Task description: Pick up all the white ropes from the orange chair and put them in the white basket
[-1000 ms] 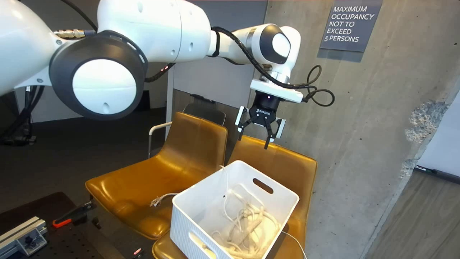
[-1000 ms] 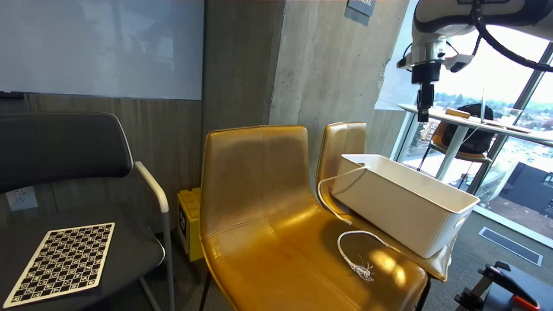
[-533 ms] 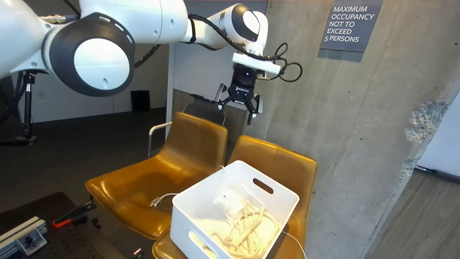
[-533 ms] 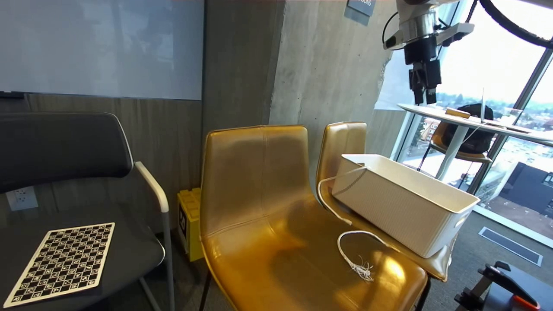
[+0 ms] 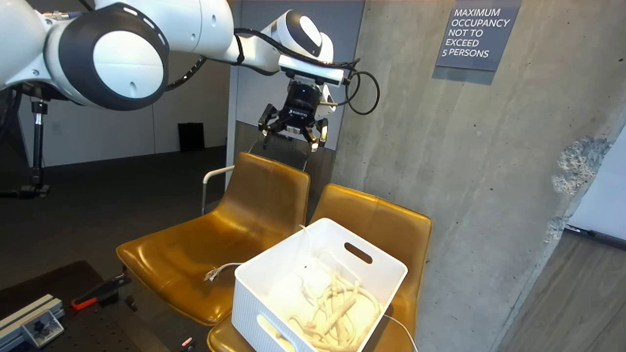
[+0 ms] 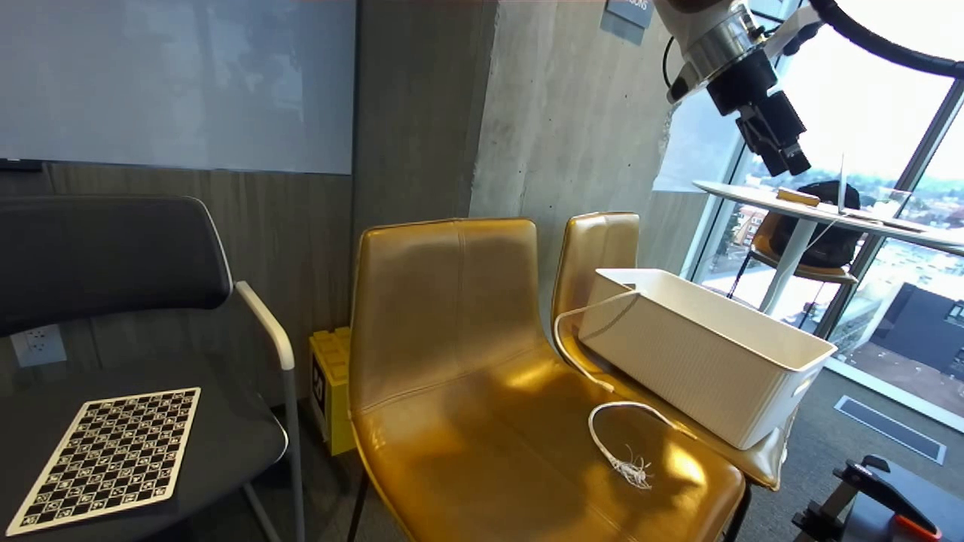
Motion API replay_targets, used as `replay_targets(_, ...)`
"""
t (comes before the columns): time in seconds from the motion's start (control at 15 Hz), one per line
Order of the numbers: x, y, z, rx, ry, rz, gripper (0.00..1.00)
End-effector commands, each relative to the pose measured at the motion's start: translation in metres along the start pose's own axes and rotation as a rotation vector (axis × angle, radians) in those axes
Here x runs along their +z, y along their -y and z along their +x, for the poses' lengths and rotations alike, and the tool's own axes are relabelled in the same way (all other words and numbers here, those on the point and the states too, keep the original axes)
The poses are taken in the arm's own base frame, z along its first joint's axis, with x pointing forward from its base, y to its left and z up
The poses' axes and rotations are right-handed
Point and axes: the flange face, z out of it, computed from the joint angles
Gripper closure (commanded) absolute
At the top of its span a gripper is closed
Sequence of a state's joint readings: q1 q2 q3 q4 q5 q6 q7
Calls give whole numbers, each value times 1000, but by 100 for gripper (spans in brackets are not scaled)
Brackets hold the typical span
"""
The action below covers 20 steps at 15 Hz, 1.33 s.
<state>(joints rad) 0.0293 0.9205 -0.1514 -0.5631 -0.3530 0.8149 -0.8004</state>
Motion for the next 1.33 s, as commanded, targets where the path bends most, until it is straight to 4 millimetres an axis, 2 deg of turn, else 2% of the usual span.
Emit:
replay_targets(0.0, 29, 2, 3, 31, 70, 104, 0)
replay_targets(0.27, 50, 7, 32, 49, -1, 127, 0)
replay_targets(0.47, 50, 8, 58, 89, -152, 43, 0)
replay_targets(0.8, 53, 14, 84, 141, -348, -149, 0)
replay_targets(1.07, 64, 44, 103, 111, -427, -316, 0)
replay_targets(1.27, 82, 79, 116, 61, -450, -423, 0)
